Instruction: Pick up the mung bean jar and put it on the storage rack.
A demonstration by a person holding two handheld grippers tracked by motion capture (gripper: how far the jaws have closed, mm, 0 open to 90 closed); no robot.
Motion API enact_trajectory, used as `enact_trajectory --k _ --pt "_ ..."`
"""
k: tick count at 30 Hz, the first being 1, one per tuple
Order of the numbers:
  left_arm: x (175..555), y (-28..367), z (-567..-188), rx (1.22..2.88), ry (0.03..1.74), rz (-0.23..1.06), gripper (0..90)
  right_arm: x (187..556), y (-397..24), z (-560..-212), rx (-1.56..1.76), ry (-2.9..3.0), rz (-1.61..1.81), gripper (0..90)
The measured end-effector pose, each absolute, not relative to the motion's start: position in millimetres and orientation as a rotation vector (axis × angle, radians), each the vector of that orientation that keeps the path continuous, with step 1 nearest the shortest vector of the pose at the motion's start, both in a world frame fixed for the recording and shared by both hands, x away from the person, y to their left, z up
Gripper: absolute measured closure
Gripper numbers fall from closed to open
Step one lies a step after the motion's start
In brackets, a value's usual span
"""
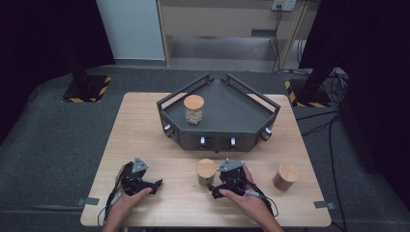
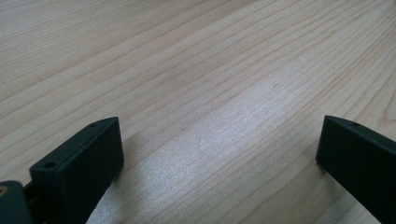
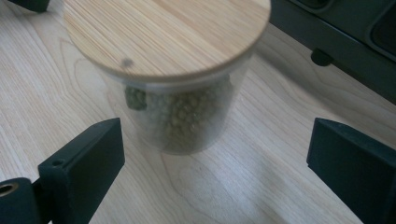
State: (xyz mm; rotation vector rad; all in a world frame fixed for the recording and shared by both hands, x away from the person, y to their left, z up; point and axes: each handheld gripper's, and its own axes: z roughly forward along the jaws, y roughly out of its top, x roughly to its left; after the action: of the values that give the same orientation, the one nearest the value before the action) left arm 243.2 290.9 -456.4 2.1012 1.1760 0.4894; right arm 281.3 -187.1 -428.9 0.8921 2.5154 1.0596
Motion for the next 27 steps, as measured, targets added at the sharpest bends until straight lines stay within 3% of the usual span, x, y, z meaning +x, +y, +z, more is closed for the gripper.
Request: enact_trajectory --k 27 --pt "243.6 291.2 -456.3 2.102 1.174 0.488 0.0 290.7 -157.8 -431.3 0.896 2.527 1.041 10.9"
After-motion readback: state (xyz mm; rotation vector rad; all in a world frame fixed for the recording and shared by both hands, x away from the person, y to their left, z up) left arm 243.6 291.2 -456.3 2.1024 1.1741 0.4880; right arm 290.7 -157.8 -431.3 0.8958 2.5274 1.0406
